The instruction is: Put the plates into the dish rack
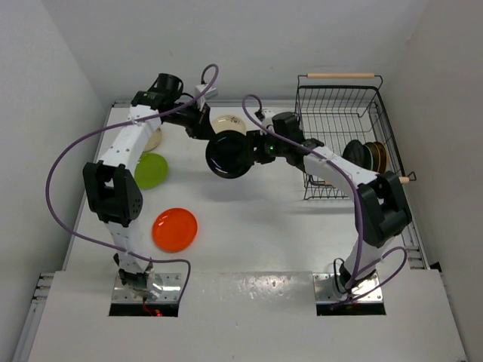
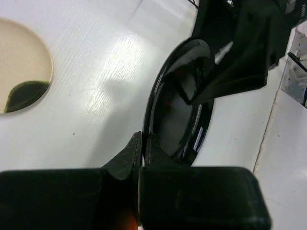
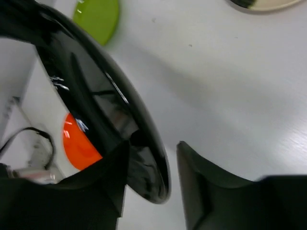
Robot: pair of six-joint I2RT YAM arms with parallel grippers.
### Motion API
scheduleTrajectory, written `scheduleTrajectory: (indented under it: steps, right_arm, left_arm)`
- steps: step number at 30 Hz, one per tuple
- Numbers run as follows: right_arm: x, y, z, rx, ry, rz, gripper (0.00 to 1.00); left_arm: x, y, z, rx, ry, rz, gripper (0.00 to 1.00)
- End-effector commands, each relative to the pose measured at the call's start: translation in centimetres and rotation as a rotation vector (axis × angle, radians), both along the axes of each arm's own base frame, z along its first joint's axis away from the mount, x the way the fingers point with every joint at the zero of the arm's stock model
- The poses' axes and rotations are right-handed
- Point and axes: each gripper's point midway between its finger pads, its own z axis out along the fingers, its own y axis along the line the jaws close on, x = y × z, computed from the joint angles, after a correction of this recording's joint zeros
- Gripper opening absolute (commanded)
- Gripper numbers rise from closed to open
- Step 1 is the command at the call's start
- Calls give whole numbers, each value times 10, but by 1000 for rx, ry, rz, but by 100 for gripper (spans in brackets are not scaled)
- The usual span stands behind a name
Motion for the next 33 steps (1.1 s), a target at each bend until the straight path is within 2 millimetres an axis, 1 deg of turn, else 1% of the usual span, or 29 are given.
scheduleTrajectory:
  steps: [1, 4, 6, 7, 8, 9, 10, 11, 12, 13, 14, 15, 16, 17, 18, 19, 20, 22, 23, 24, 25, 26, 27, 28, 29, 30, 31, 32, 33]
  right_arm:
    - [9, 29, 40, 186, -77, 29, 39]
    - [9, 27, 44, 198, -87, 20, 0]
    - [12, 16, 47, 177, -120, -33, 0]
    - [10, 11, 50, 151, -136, -39, 0]
    - [11, 2, 62, 144, -160, -61, 0]
    - [21, -15, 71, 86, -203, -136, 0]
    - [16, -28, 75, 24, -206, -154, 0]
    - [28, -50, 83, -29, -239, -243, 0]
    - [40, -72, 100, -105, -311, -320, 0]
    - [33, -104, 107, -222, -326, -391, 0]
    - [40, -136, 113, -301, -348, -452, 0]
    - [36, -158, 113, -373, -334, -490, 0]
    - [38, -198, 136, -451, -354, -614, 0]
    - [37, -218, 140, -523, -358, -627, 0]
    - [33, -243, 142, -589, -325, -667, 0]
    - [34, -276, 153, -671, -327, -765, 0]
    - [24, -298, 132, -806, -240, -736, 0]
    - [22, -329, 126, -939, -179, -786, 0]
    - [18, -340, 108, -1017, -109, -774, 0]
    - [15, -353, 101, -1047, -74, -785, 0]
    - [14, -358, 95, -1056, -52, -792, 0]
    - [13, -355, 76, -1053, -10, -754, 0]
    - [12, -360, 69, -1041, 14, -765, 0]
    - [14, -363, 65, -1020, 17, -779, 0]
    - [9, -362, 44, -999, 63, -741, 0]
    - [11, -363, 38, -989, 62, -752, 0]
    - [10, -367, 28, -990, 77, -755, 0]
    - [9, -366, 16, -988, 103, -736, 0]
    - [9, -368, 9, -998, 119, -733, 0]
  left_arm:
    - [-15, -2, 12, -41, 7, -43, 0]
    - [-10, 0, 16, -24, -23, -36, 0]
    - [-3, 9, 17, 32, -46, 15, 1]
    - [2, 13, 19, 59, -62, 43, 9]
    - [7, 18, 19, 88, -63, 82, 34]
    - [19, 35, 18, 156, -86, 158, 45]
    - [24, 42, 19, 190, -96, 196, 52]
    - [32, 60, 19, 220, -95, 266, 64]
    - [39, 80, 15, 274, -94, 336, 67]
    - [42, 94, 23, 286, -109, 387, 71]
    - [49, 119, 24, 296, -103, 465, 76]
    - [51, 139, 26, 327, -116, 521, 76]
    - [50, 153, 27, 338, -121, 567, 76]
    - [50, 175, 24, 359, -116, 621, 76]
    - [49, 190, 19, 389, -111, 662, 76]
    - [48, 199, 16, 403, -110, 689, 76]
    - [42, 213, 3, 424, -79, 719, 76]
    - [37, 225, -12, 443, -41, 742, 76]
    - [31, 229, -20, 449, -17, 747, 76]
    - [28, 237, -26, 453, 2, 763, 76]
    - [26, 240, -29, 448, 15, 765, 76]
    - [24, 239, -34, 450, 27, 762, 76]
    - [19, 245, -41, 454, 49, 771, 76]
    - [16, 252, -41, 467, 48, 783, 76]
    - [16, 254, -43, 474, 47, 789, 76]
    - [12, 260, -51, 492, 64, 794, 76]
    - [11, 269, -51, 509, 67, 817, 76]
    - [8, 269, -57, 517, 77, 806, 76]
    - [3, 276, -62, 529, 96, 822, 76]
